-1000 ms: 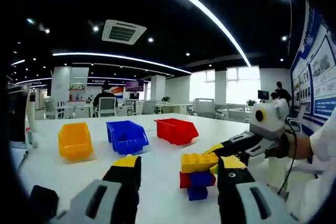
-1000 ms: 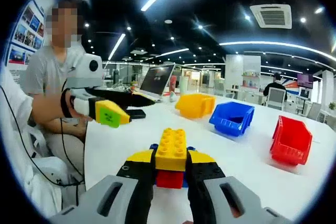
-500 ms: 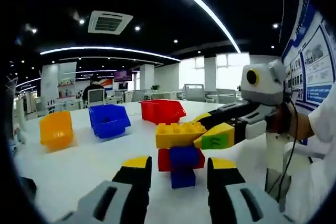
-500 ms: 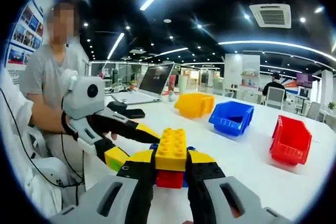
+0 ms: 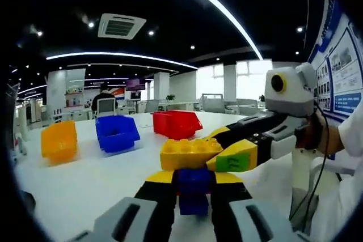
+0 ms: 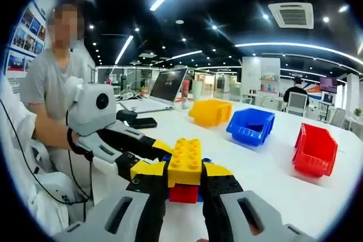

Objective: Take apart the toy blocks one by one and place each separated block into its matching bin, sorting the blocks by their type until all the connected pieces are disassembled and separated into the correct bins

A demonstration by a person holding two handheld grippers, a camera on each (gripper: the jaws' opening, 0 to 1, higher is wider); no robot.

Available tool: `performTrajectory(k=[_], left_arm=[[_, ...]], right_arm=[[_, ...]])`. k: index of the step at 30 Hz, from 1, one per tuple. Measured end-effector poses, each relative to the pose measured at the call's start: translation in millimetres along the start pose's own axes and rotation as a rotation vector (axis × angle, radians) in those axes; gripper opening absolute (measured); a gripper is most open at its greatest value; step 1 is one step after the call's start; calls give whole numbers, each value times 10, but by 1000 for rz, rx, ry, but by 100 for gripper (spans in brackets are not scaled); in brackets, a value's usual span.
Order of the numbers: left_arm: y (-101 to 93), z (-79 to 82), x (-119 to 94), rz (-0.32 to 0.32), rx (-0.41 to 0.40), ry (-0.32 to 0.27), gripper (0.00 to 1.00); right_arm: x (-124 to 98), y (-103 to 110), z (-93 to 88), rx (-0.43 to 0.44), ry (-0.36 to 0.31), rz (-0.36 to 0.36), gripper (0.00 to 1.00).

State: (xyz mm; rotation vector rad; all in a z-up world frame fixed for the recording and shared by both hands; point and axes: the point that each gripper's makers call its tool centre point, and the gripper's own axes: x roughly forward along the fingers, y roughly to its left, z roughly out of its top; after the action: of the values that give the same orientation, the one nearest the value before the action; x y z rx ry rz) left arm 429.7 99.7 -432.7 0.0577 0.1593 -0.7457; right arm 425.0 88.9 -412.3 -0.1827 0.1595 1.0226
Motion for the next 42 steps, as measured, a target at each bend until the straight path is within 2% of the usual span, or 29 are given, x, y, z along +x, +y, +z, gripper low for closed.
performTrajectory(k=[6,7,8,9,10,11,13,20,28,29,31,32,36,39,42], left_arm=[[2,2,-9,-3,8,-4,24],[2,0,-13,-3,8,-5,24],[4,-3,-17,-3,9,-4,24],[2,0,-20,-3,11,-5,24],[-1,1,-21,-3,13,-6,24],[-11,6,-21,-3,16,-5,24],[-29,7,-24,-4,28,-3,24],[21,-3,-64,2,-4,-4,24],[70,-9,-80,14,-7,-8,26],[70,4,-82,14,1,-15,30],[67,40,-105,3,10,-35,46],[66,46,-117,-2,7,-36,49],[104,51,-221,5,17,-52,50],[153,23,-268,11,14,-53,49],[196,0,-318,15,12,-56,49]], right_arm=[[20,-34,14,67,-1,8,24],[22,-29,29,125,-10,8,24],[19,-41,131,208,-63,28,24],[12,31,120,282,-39,76,24],[18,26,130,320,-32,87,24],[26,-48,145,230,-39,45,24],[15,-86,180,122,-47,9,24],[-46,-208,291,112,-65,-22,24],[26,-294,399,137,-62,-22,24],[39,-290,437,151,-69,-15,24],[65,-284,540,164,-82,-5,24],[76,-289,574,165,-85,-4,24],[229,-317,829,152,-105,3,24],[408,-315,1016,176,-115,27,24],[727,-323,1183,217,-99,57,24]])
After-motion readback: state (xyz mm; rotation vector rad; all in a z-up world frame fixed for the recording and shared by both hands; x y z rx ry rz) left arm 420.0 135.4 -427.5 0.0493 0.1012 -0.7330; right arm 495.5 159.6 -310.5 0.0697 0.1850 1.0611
